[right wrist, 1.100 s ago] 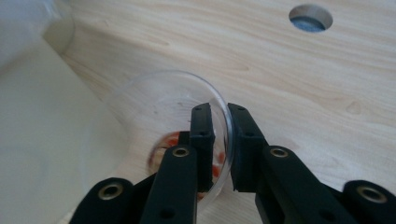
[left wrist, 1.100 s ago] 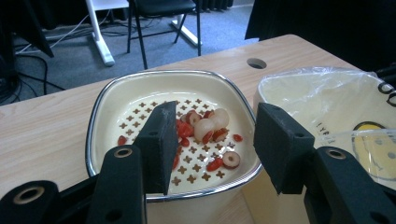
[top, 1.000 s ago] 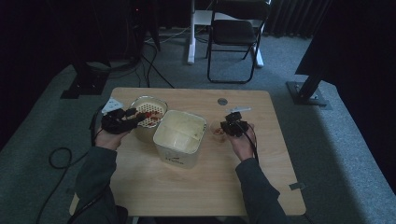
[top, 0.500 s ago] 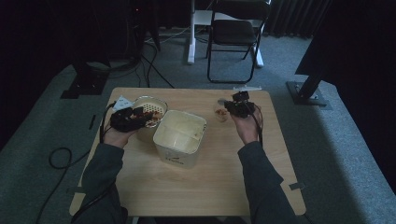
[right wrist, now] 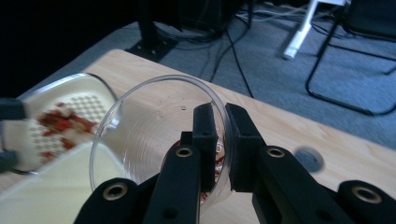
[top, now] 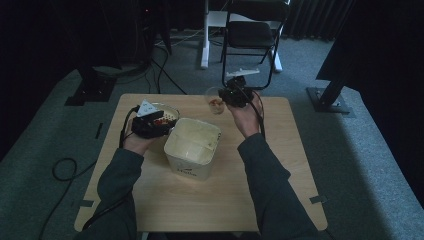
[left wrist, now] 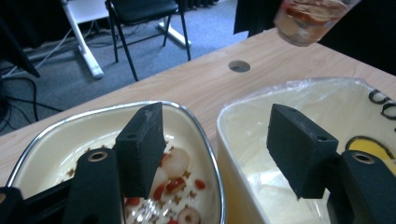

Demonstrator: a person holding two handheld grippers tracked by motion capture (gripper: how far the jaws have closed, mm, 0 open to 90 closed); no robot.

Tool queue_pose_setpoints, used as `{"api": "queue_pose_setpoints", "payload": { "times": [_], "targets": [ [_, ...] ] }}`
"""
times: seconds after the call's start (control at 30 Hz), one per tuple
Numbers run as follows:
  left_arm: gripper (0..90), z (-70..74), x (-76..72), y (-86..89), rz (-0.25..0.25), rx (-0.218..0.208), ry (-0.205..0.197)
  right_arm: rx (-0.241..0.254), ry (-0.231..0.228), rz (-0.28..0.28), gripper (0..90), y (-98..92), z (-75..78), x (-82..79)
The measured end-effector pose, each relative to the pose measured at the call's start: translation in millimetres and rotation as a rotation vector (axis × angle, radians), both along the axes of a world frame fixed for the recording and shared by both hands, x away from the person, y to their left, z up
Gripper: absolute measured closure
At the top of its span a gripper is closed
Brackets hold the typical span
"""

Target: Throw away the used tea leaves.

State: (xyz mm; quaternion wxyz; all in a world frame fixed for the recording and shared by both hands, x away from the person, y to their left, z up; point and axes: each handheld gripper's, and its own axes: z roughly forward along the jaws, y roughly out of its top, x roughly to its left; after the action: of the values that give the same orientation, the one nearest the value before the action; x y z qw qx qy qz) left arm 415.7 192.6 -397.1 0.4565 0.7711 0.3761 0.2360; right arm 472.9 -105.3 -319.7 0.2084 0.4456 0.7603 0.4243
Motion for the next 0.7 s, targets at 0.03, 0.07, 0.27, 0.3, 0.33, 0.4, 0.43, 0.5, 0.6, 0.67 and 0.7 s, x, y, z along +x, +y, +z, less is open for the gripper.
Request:
{"api": "queue_pose_setpoints", "payload": {
  "times": [0.03, 0.07, 0.27, 0.3, 0.33, 0.4, 0.43, 0.5, 0.6, 0.67, 0.7],
  "targets": [
    [36.5, 0.1, 0.3, -1.3, -0.001, -0.001, -0.005, 0.002, -0.004, 0.011, 83.8, 5.3, 3.5, -0.2],
    [36.1, 0.2, 0.8, -3.0, -0.005, -0.004, -0.009, 0.005, -0.008, 0.023, 83.8, 10.3, 6.8, -0.4],
    [30.8, 0.7, 4.4, -13.8, -0.032, 0.003, -0.022, 0.023, -0.009, 0.082, 83.8, 37.7, 23.8, -1.6],
    [30.2, 1.0, 5.6, -16.9, -0.038, 0.005, -0.023, 0.030, -0.007, 0.093, 83.8, 41.8, 26.1, -1.9],
    [30.0, 1.2, 6.2, -18.7, -0.042, 0.004, -0.022, 0.038, -0.002, 0.109, 83.8, 46.8, 28.4, -2.6],
    [28.2, 2.0, 7.1, -23.4, -0.054, 0.000, -0.026, 0.054, 0.008, 0.136, 83.8, 57.2, 31.7, -4.5],
    [28.2, 2.2, 7.2, -25.5, -0.061, -0.002, -0.031, 0.054, 0.008, 0.136, 83.8, 57.2, 31.7, -4.5],
    [27.6, 2.3, 7.2, -28.3, -0.069, -0.004, -0.046, 0.052, 0.010, 0.156, 83.8, 64.4, 33.3, -6.6],
    [27.3, 1.9, 9.1, -30.7, -0.062, -0.007, -0.057, 0.062, 0.025, 0.191, 83.8, 76.6, 34.6, -10.6],
    [27.7, 2.2, 10.8, -31.3, -0.060, -0.011, -0.063, 0.063, 0.029, 0.197, 83.8, 78.4, 34.5, -10.8],
    [27.9, 2.3, 11.5, -31.7, -0.054, -0.011, -0.073, 0.065, 0.032, 0.207, 83.8, 81.6, 34.3, -11.5]
  ]
}}
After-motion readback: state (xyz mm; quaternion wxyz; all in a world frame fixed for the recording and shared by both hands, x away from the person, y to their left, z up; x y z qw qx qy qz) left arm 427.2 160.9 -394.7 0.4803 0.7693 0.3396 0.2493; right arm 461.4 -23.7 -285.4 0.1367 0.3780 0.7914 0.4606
